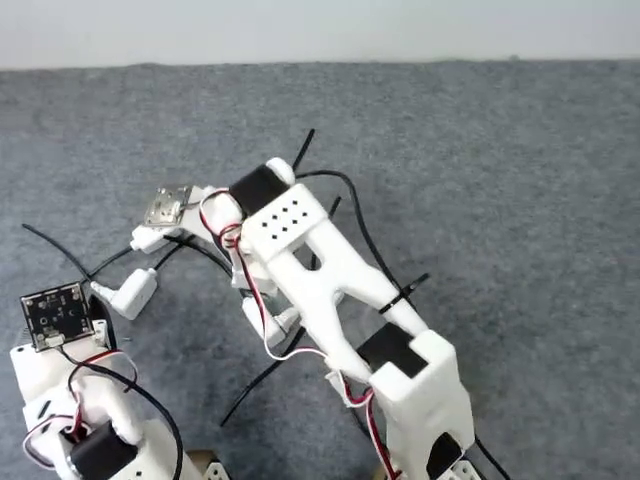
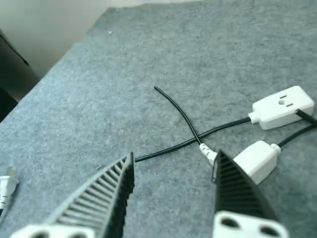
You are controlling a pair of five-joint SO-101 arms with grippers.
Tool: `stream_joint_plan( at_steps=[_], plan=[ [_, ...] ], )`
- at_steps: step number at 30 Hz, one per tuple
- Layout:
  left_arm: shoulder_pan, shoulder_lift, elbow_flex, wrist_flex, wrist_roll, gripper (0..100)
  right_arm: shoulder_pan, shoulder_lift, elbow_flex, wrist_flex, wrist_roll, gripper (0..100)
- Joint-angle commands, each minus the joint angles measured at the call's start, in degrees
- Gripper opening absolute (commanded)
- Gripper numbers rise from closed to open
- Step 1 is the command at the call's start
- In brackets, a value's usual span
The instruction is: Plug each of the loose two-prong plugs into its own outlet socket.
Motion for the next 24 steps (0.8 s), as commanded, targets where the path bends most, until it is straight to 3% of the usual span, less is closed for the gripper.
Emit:
stream_joint_plan(
  at_steps=[1, 10, 24],
  plan=[
    [-0.1, -0.7, 0.6, -2.5, -0.6, 26, 2.2, -0.6, -2.9, 2.7, 0.4, 0.9],
    [-0.1, -0.7, 2.9, -5.5, -0.6, 26, 10.0, -0.4, -1.8, 2.7, 0.6, 0.8],
    [-0.1, -0.7, 3.2, -5.6, -0.6, 26, 8.3, -4.8, 12.0, 2.7, -0.9, 0.8]
  ],
)
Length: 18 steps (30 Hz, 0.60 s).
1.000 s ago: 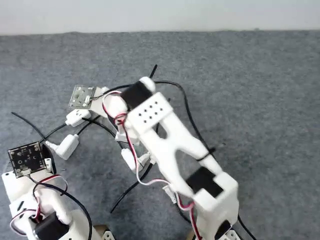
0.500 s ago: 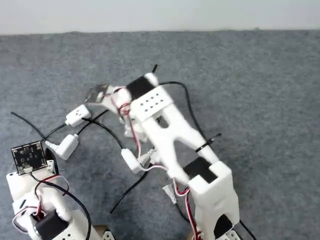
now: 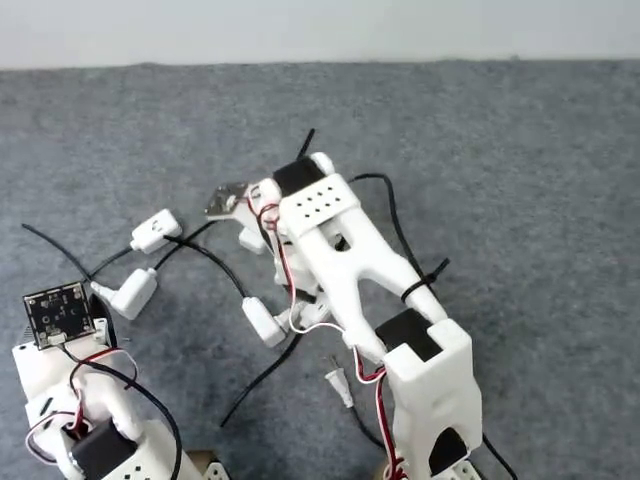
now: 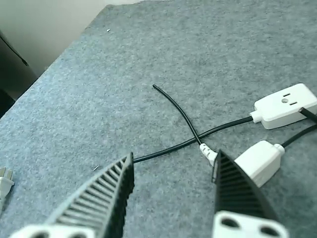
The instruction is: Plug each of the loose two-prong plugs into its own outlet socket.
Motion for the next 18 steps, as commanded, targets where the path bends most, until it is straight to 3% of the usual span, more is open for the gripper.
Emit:
stream_joint_plan(
  at_steps=[1, 9, 18],
  plan=[
    [-0.2, -0.7, -0.4, -1.8, -0.6, 26, -1.5, -5.8, 1.7, 2.6, -1.4, 0.8],
    [-0.2, -0.7, -0.3, -1.8, -0.6, 26, -5.4, -11.9, 8.0, 2.6, -2.0, 0.8],
    [-0.1, -0.7, 0.0, -1.9, -0.6, 26, -5.1, -12.1, 10.4, 2.6, -4.0, 0.8]
  ],
)
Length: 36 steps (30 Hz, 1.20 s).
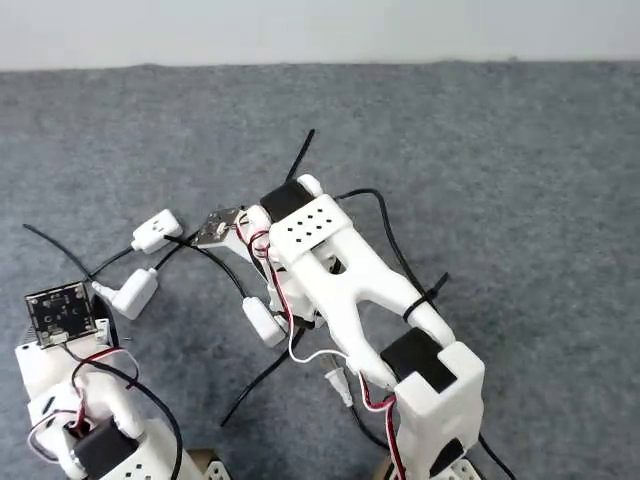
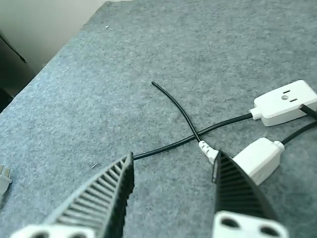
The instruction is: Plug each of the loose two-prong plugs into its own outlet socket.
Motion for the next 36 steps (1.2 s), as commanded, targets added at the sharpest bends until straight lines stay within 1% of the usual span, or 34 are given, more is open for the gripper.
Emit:
stream_joint_plan(
  at_steps=[1, 8, 21, 29, 31, 36],
  plan=[
    [-0.1, -0.7, -0.5, -1.9, -0.6, 26, 0.0, -3.4, -0.4, 2.4, -1.1, 0.8],
    [-0.1, -0.7, -0.5, -1.9, -0.6, 26, -0.2, 0.7, -0.7, 0.4, -1.2, 0.8],
    [-0.3, -0.7, -0.5, -1.9, -0.6, 26, -0.1, 5.8, -0.7, -9.0, -1.1, 0.8],
    [-0.4, -0.7, -0.5, -1.8, -0.6, 26, 0.0, 6.4, -0.8, -15.1, -1.0, 0.8],
    [-0.3, -0.7, -0.4, -1.8, -0.6, 26, 0.0, 6.6, -2.4, -14.0, -1.1, 0.8],
    [-0.2, -0.7, -0.4, -1.8, -0.6, 26, -0.4, 6.3, -6.8, -5.9, -1.2, 0.8]
  ],
)
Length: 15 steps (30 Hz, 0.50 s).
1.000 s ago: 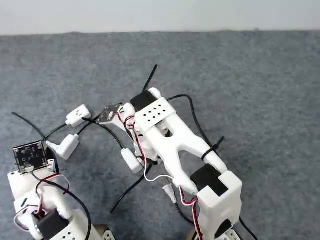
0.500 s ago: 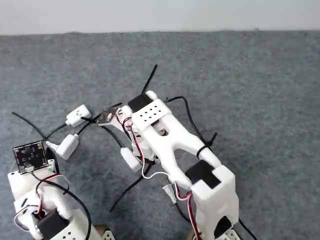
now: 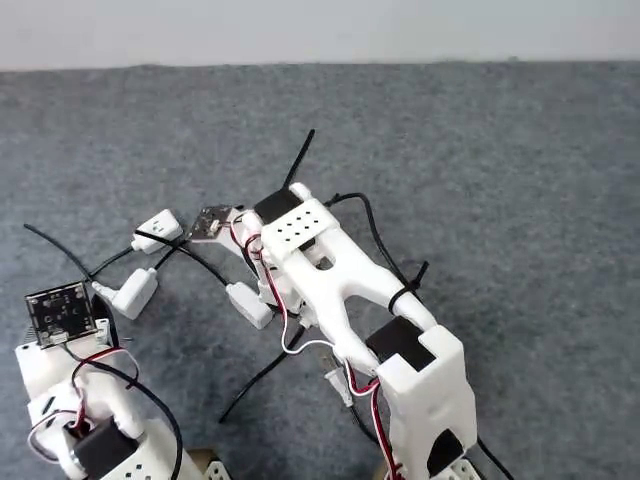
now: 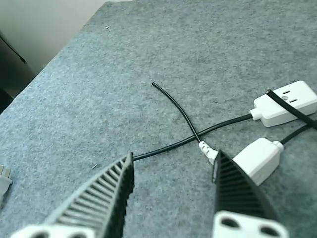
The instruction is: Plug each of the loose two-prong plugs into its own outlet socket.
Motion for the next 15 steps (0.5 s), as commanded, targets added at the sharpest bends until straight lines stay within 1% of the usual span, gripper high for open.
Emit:
stream_joint_plan(
  at_steps=[1, 5, 11, 15],
  plan=[
    [-0.2, -0.7, -0.4, -1.8, -0.6, 26, -0.6, -1.2, -5.5, 6.5, -0.6, 0.8],
    [-0.2, -0.7, -0.4, -1.8, -0.6, 26, -1.0, -1.3, -8.9, 12.9, -2.7, 0.8],
    [-0.2, -0.7, -0.4, -1.8, -0.6, 26, -2.3, -3.9, -9.0, 12.8, -5.7, 0.8],
    [-0.2, -0.7, -0.4, -1.8, -0.6, 26, -1.5, -2.9, -9.0, 12.8, -7.5, 0.8]
  ],
)
